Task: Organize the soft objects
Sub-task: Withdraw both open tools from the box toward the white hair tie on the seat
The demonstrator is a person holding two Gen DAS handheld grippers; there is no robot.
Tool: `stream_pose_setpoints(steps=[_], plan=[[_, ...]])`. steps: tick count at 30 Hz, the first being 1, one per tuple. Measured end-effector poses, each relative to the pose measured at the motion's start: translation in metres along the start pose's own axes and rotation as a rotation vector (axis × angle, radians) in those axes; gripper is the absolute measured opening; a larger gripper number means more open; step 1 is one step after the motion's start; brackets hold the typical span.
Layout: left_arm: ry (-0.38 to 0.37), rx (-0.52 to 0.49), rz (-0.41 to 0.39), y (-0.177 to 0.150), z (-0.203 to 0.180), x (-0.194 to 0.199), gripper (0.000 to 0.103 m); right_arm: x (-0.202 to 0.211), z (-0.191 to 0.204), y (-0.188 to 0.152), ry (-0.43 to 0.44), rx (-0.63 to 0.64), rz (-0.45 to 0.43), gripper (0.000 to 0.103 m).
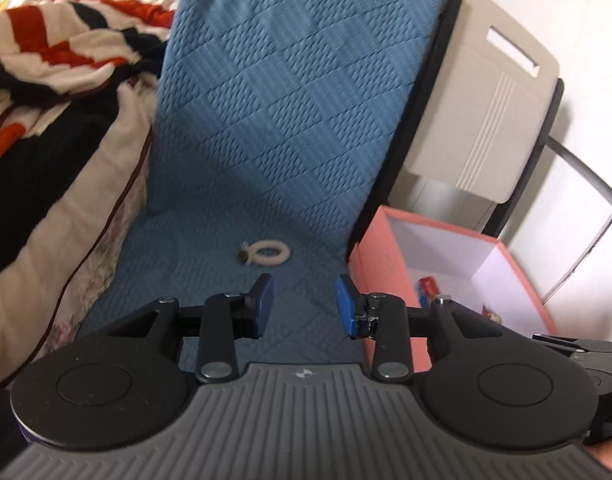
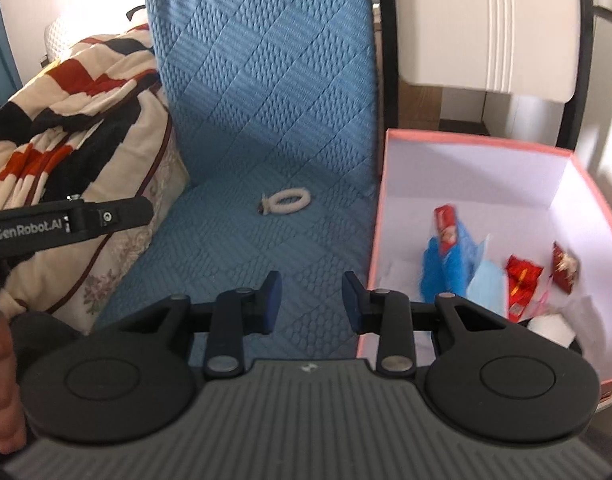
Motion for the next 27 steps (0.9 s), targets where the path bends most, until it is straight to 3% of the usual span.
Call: stream_pose_setpoints(steps=[8,16,21,27], plan=[[-0.008,-0.005,0.014,-0.017,0.016,-0.001,0.04,-0.014,0.011,-0.023,-0.001,-0.015,0.024,0.036],[0.004,-0.072,0.033,-0.027,0.022,-0.002,0.04,-0.018,0.006,-0.036,-0.02,-0.017,0.045,0.037],[0.003,-0.089,0.037,-0.031,0.029,-0.007,0.04,-0.018,0.011,-0.034,-0.014,-0.034,0.037,0.036],[0.009,-0.177,0.057,-0.032,0.033,-0.022,0.04,-0.022,0.016,-0.026,-0.015,-0.022,0.026,0.036]])
Point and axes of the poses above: each gripper's, at about its wrist camera, not at the fingertips, and x roughly against the way its jaws point, z to its left, y to its top, the point moved 10 cm from there along -x, roughly the way its jaws point, and after that the axes turned 12 degrees about -y, right-handed, at the moved point
